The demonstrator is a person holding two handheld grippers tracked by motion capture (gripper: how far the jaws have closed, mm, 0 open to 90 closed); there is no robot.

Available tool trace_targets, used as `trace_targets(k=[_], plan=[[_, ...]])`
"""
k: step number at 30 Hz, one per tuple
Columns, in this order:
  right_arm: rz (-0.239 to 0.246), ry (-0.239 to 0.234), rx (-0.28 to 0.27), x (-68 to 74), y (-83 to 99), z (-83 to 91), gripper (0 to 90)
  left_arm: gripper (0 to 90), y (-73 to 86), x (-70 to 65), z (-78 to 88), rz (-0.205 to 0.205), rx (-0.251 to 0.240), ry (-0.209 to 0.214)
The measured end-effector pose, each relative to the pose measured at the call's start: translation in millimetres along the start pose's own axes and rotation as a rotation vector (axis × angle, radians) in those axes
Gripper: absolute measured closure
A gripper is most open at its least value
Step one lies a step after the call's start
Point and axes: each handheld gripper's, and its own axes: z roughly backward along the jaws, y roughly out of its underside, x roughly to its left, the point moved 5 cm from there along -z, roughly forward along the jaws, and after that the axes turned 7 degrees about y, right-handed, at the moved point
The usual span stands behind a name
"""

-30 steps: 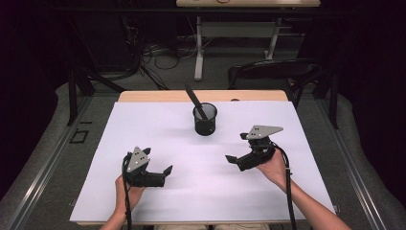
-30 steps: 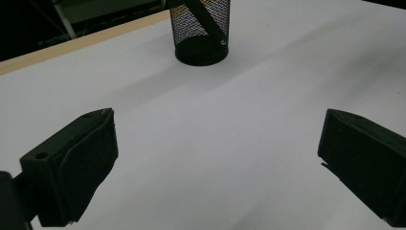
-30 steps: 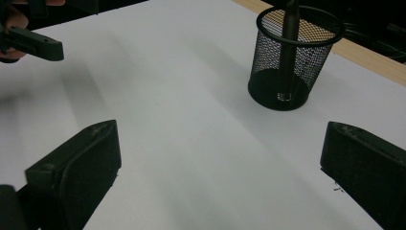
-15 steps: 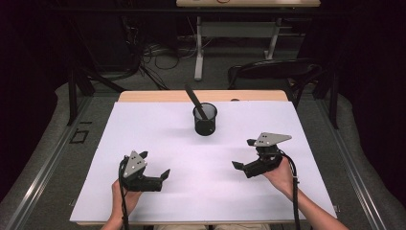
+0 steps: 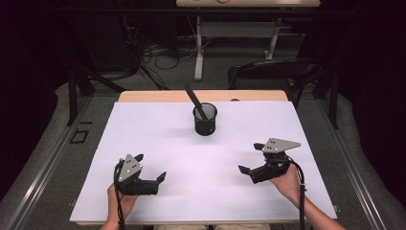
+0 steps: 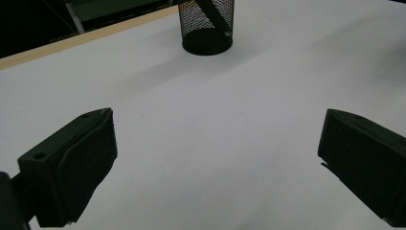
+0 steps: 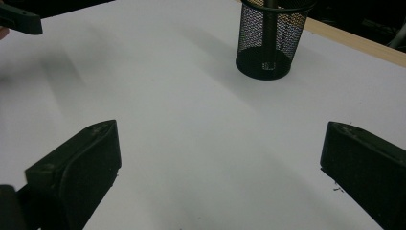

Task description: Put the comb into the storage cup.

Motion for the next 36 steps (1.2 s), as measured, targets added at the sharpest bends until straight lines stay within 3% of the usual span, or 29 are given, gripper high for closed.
trace_targets(k=[13,27,36], plan=[[0.002,0.046,-0.024,0.2,11.8,19.1,0.0,0.0,7.4,-3.0,6.7,0.006,0.001,-0.004],[-0.027,0.093,0.0,-1.5,39.3,33.0,0.0,0.0,14.1,-1.2,14.6,0.009,0.01,-0.017],[-0.034,0.092,-0.001,2.4,46.7,36.5,0.0,0.0,20.6,-1.7,14.2,0.013,0.018,-0.022]])
